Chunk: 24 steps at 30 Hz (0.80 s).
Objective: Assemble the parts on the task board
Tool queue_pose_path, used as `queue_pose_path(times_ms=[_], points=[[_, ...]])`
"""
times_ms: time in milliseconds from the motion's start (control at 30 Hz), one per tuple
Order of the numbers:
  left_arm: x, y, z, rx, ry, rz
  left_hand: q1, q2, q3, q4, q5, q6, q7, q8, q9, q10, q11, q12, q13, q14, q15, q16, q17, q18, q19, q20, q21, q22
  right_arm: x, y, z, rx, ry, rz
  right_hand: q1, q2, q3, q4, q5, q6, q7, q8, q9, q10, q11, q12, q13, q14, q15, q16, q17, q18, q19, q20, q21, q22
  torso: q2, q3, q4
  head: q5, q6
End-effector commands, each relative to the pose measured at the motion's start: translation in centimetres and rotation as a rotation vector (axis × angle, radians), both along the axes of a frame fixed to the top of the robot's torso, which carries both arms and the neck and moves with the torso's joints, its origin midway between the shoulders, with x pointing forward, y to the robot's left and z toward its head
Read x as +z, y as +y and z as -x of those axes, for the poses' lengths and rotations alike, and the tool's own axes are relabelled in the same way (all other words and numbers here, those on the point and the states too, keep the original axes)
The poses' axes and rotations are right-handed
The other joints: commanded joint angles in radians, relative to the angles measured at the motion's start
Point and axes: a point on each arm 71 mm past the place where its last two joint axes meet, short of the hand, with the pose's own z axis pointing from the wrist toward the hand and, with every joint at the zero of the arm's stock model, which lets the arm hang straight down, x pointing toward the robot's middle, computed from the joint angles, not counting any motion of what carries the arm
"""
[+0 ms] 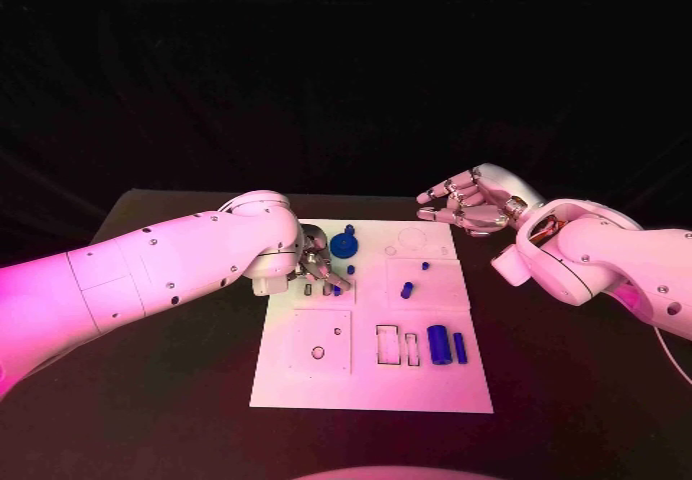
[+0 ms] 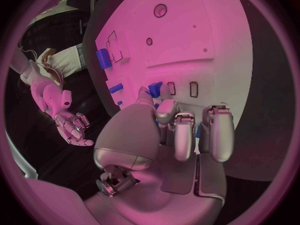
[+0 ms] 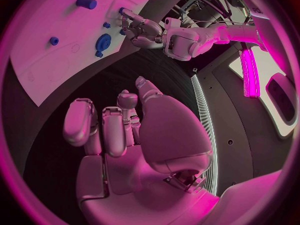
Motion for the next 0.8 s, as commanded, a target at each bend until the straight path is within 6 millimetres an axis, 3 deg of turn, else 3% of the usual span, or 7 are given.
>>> queue_pose_path(times_ms=[33, 233, 367, 567, 667, 733, 800], points=[[-0.13, 0.4, 0.09, 0.038, 0.021, -0.071, 0.023, 0.006, 0.018, -0.004, 0.002, -0.011, 0.001, 0.007, 0.006, -0.002, -0.007, 0.002, 0.001, 0.104, -0.007, 0.002, 0.263, -0.011, 0.057, -0.009, 0.004, 0.133, -0.21, 0.18, 0.06, 0.019, 0.009, 0.031, 0.002, 0.013, 0.0, 0.005, 0.003, 0.001, 0.001, 0.005, -0.001, -0.004, 0.002, -0.002, 0.001, 0.057, 0.008, 0.0, 0.054, 0.007, -0.005, 0.001, -0.003, 0.002, 0.001, -0.0008, 0.0, 0.001, 0.002], [-0.14, 0.27, 0.14, 0.033, 0.024, -0.072, 0.051, 0.018, 0.047, -0.01, 0.002, -0.018, -0.001, 0.007, 0.014, -0.004, -0.008, 0.0, 0.0, 0.104, -0.009, 0.002, 0.263, -0.011, 0.056, -0.01, 0.003, 0.133, -0.36, 0.4, 0.05, 0.028, 0.012, 0.051, 0.001, 0.014, -0.001, 0.006, 0.003, 0.002, 0.001, 0.006, -0.001, -0.004, 0.001, -0.002, 0.001, 0.057, 0.008, 0.0, 0.054, 0.007, -0.005, 0.001, -0.004, 0.001, 0.0, 0.0003, -0.0008, 0.002, 0.0], [-0.12, 0.21, 0.15, 0.034, 0.022, -0.069, 0.123, 0.034, 0.11, -0.042, 0.005, -0.032, -0.008, 0.001, 0.018, -0.011, -0.015, -0.006, -0.004, 0.104, -0.014, 0.002, 0.263, -0.01, 0.056, -0.014, 0.002, 0.132, -0.49, 0.49, 0.05, 0.031, 0.021, 0.065, 0.004, 0.014, -0.001, 0.006, 0.017, 0.003, 0.001, 0.006, -0.001, -0.005, 0.001, -0.002, -0.002, 0.057, 0.007, -0.001, 0.054, 0.007, -0.005, 0.001, -0.005, -0.001, 0.0, -0.0006, -0.0001, -0.001, -0.003], [-0.12, 0.32, 0.19, 0.031, 0.024, -0.069, 0.188, 0.016, 0.207, -0.069, 0.022, -0.046, -0.007, -0.011, 0.022, -0.022, -0.016, -0.02, -0.012, 0.104, -0.016, 0.002, 0.263, -0.009, 0.054, -0.018, -0.001, 0.129, -0.69, 0.49, 0.05, 0.03, 0.035, 0.087, 0.002, 0.013, -0.005, 0.01, 0.041, 0.004, 0.001, 0.006, -0.002, -0.002, 0.001, 0.003, -0.002, 0.059, 0.007, 0.003, 0.058, 0.006, -0.002, 0.0, -0.004, 0.002, 0.0, -0.0003, 0.0001, -0.001, -0.003], [-0.11, 0.46, 0.19, 0.031, 0.023, -0.067, 0.211, -0.013, 0.287, -0.077, 0.043, -0.053, -0.003, -0.016, 0.025, -0.026, -0.013, -0.029, -0.017, 0.104, -0.015, 0.002, 0.263, -0.009, 0.053, -0.018, -0.003, 0.128, -0.77, 0.5, 0.06, 0.031, 0.041, 0.093, 0.008, 0.013, -0.004, 0.01, 0.076, 0.004, 0.0, 0.006, -0.003, -0.004, 0.0, 0.001, -0.006, 0.059, 0.006, 0.001, 0.057, 0.007, -0.002, -0.001, -0.005, 0.001, 0.0, 0.0, 0.0004, -0.001, -0.003], [-0.09, 0.63, 0.18, 0.035, 0.02, -0.06, 0.195, -0.074, 0.416, -0.064, 0.049, -0.056, 0.002, -0.016, 0.036, -0.025, -0.008, -0.036, -0.023, 0.104, -0.008, 0.002, 0.263, -0.009, 0.052, -0.017, -0.004, 0.128, -0.82, 0.52, 0.06, 0.033, 0.045, 0.097, 0.014, 0.011, -0.001, 0.01, 0.109, 0.005, 0.0, 0.005, -0.004, -0.006, -0.001, 0.0, -0.009, 0.059, 0.005, 0.0, 0.057, 0.007, -0.002, -0.001, -0.006, 0.0, 0.0, -0.0005, 0.0011, -0.004, -0.002], [-0.06, 0.8, 0.17, 0.044, 0.017, -0.048, 0.172, -0.112, 0.533, -0.056, 0.052, -0.053, 0.002, -0.01, 0.047, -0.02, -0.008, -0.036, -0.024, 0.104, -0.007, 0.002, 0.263, -0.008, 0.051, -0.015, -0.007, 0.126, -0.86, 0.53, 0.06, 0.033, 0.047, 0.099, 0.014, 0.011, 0.0, 0.01, 0.113, 0.005, 0.0, 0.005, -0.005, -0.006, -0.001, 0.001, -0.01, 0.059, 0.005, 0.0, 0.057, 0.007, -0.002, -0.001, -0.006, 0.0, 0.0, -0.0002, 0.0013, -0.003, -0.001]])
